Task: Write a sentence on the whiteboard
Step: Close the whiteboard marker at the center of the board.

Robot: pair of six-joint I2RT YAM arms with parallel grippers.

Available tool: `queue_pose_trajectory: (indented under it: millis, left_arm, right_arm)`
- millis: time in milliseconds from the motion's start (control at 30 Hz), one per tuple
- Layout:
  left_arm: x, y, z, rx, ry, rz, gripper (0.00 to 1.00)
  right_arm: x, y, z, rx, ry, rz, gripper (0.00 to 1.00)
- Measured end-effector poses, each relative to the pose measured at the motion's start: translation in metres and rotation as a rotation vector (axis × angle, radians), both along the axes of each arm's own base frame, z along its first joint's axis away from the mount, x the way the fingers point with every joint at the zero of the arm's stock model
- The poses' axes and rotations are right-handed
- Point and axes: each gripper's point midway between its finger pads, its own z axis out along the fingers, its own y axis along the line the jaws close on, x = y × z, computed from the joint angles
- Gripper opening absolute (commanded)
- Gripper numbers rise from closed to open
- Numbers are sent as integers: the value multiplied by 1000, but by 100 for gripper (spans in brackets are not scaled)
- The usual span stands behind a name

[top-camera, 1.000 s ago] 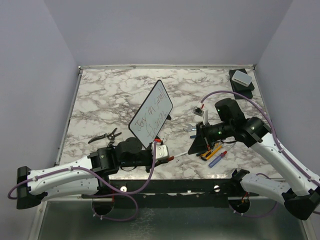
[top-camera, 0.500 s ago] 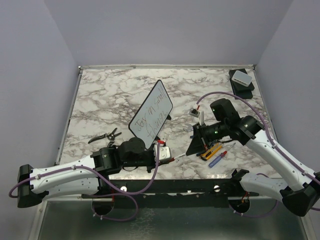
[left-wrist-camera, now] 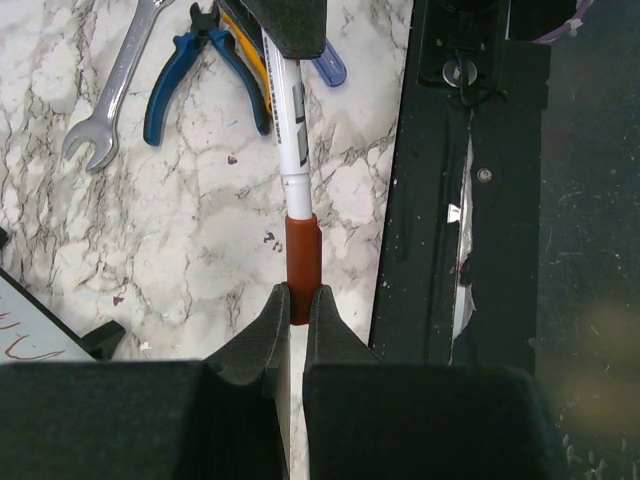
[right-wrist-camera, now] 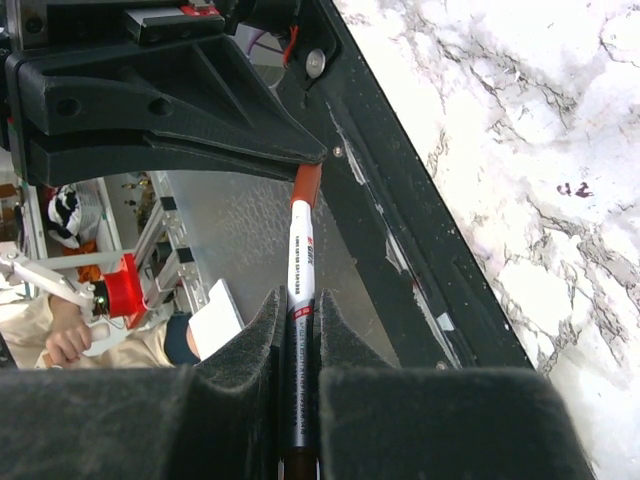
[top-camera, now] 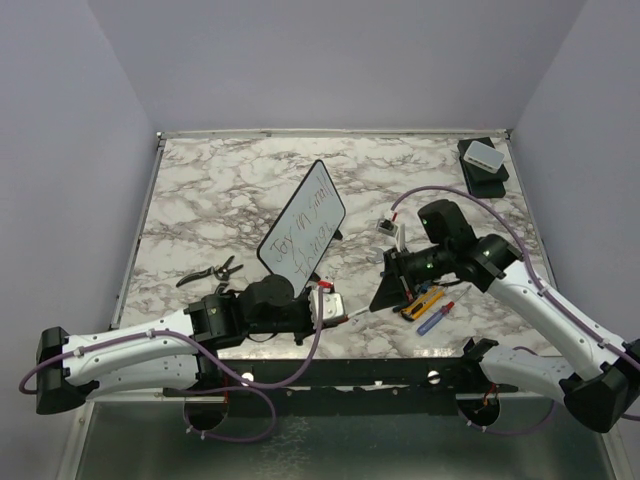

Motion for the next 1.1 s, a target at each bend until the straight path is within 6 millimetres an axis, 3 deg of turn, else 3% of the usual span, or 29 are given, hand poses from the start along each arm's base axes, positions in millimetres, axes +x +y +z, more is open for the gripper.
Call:
queue_pose_trajectory:
  millis: [300,633,1100]
  left_arm:
    - [3,-1,-16,59,23,19,0]
    - [3,-2,-21,70,62,49,0]
    - [2,1,-26,81,114,89,0]
  right_arm:
    - [4,4,-19,-12,36,-5,1]
    - [1,10,-32,-11,28,18,1]
    - [-1,14,-38,8,25,21,1]
